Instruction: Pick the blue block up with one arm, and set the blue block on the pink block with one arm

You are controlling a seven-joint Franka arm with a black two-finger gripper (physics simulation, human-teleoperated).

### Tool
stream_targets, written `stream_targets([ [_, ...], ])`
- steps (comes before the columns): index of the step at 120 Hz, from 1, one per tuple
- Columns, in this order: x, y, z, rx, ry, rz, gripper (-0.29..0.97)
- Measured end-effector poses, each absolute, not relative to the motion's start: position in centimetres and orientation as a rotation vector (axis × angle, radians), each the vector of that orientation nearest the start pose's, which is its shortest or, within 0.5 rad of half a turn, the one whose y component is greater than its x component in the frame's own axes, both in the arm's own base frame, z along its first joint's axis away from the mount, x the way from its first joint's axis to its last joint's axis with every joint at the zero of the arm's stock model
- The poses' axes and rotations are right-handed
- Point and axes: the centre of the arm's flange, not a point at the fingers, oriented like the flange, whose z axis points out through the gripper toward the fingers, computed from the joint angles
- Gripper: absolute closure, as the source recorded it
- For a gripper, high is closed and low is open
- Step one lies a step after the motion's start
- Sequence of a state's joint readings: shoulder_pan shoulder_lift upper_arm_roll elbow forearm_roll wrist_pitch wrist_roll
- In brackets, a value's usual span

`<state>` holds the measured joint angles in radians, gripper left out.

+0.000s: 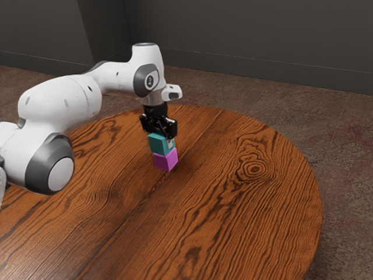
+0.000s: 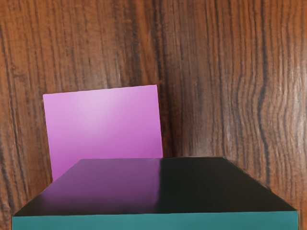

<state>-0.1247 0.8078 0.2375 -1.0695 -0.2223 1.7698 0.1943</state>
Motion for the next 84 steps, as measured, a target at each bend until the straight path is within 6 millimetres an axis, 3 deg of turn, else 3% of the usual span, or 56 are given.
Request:
stream_targets([
  [22,76.4,2.1,34.1,-3.196,0.158,0.093,0.30],
  [84,77.1,1.9,34.0,-3.188,0.205,0.060,0.30],
])
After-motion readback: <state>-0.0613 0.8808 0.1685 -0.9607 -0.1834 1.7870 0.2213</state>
